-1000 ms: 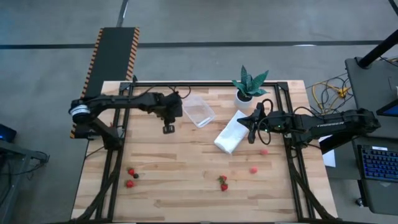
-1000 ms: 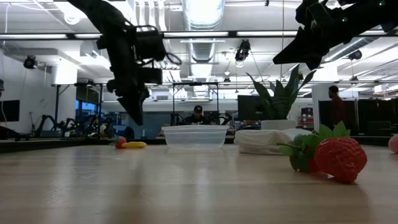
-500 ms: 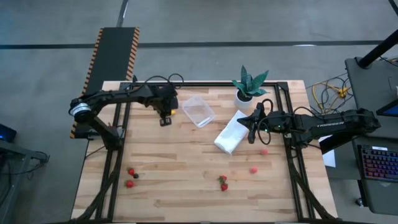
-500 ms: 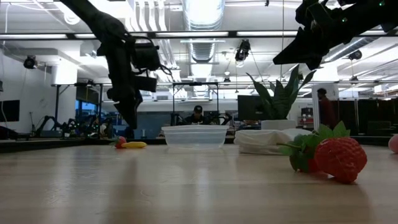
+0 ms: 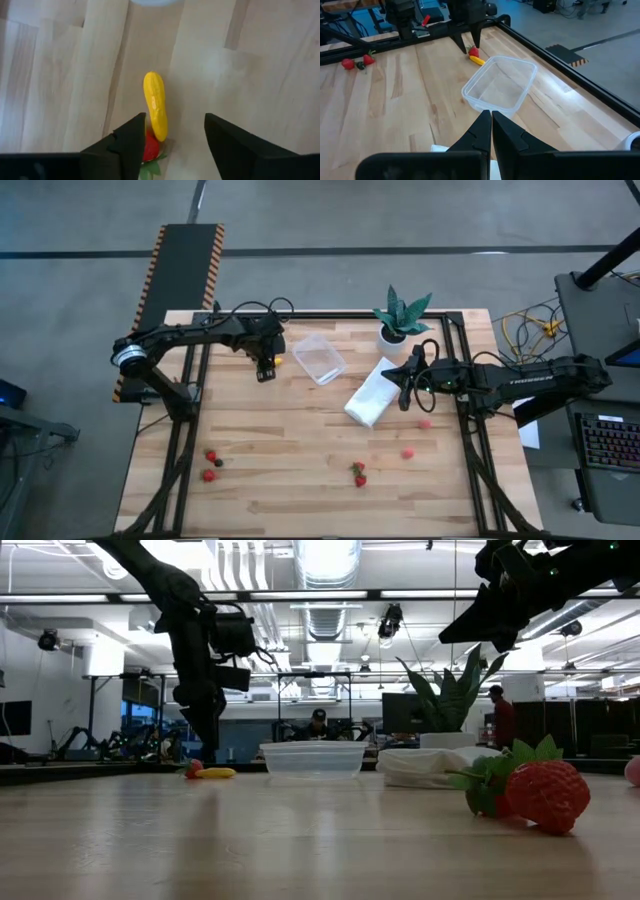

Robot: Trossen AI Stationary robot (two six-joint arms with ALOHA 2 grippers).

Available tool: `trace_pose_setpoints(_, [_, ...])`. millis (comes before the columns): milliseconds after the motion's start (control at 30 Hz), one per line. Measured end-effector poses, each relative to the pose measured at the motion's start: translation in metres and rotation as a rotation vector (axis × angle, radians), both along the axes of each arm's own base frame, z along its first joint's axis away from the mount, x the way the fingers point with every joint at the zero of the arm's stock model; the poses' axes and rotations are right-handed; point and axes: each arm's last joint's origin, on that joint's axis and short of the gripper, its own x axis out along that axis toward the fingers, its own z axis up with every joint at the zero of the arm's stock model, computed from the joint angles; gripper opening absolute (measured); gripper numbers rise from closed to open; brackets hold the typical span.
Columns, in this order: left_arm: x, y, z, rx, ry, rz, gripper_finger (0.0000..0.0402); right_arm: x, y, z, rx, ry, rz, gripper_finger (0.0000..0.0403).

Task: Pick and placing Produce into tupperware
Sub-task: Put the corn into the transparent bin

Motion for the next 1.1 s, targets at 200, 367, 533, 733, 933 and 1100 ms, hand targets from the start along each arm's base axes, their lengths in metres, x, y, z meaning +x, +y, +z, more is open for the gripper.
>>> trace_pose_setpoints(200, [-0.002, -0.001, -0.004, 0.006, 0.017, -0.030, 0.0196, 0.000, 0.000, 0.000, 0.000, 0.000, 0.000, 0.0009])
trace_pose_setpoints(367, [-0.001, 0.000, -0.003, 0.030, 0.015, -0.025, 0.0196, 0.000, 0.000, 0.000, 0.000, 0.000, 0.000, 0.0009])
trace_pose_setpoints(533, [0.001, 0.002, -0.006, 0.033, 0.008, -0.019, 0.0196, 0.000, 0.000, 0.000, -0.001, 0.000, 0.000, 0.0009])
trace_pose_setpoints(733, [0.008, 0.007, -0.022, 0.047, 0.019, 0.016, 0.0196, 0.000, 0.000, 0.000, -0.002, 0.003, 0.001, 0.0009])
trace_pose_setpoints(933, [0.010, 0.009, -0.037, 0.048, 0.085, 0.026, 0.0196, 0.000, 0.000, 0.000, -0.003, 0.004, 0.002, 0.0009])
trace_pose_setpoints(1100, [0.012, 0.010, -0.043, 0.032, 0.101, 0.023, 0.0174, 0.000, 0.000, 0.000, -0.002, 0.003, 0.001, 0.0009])
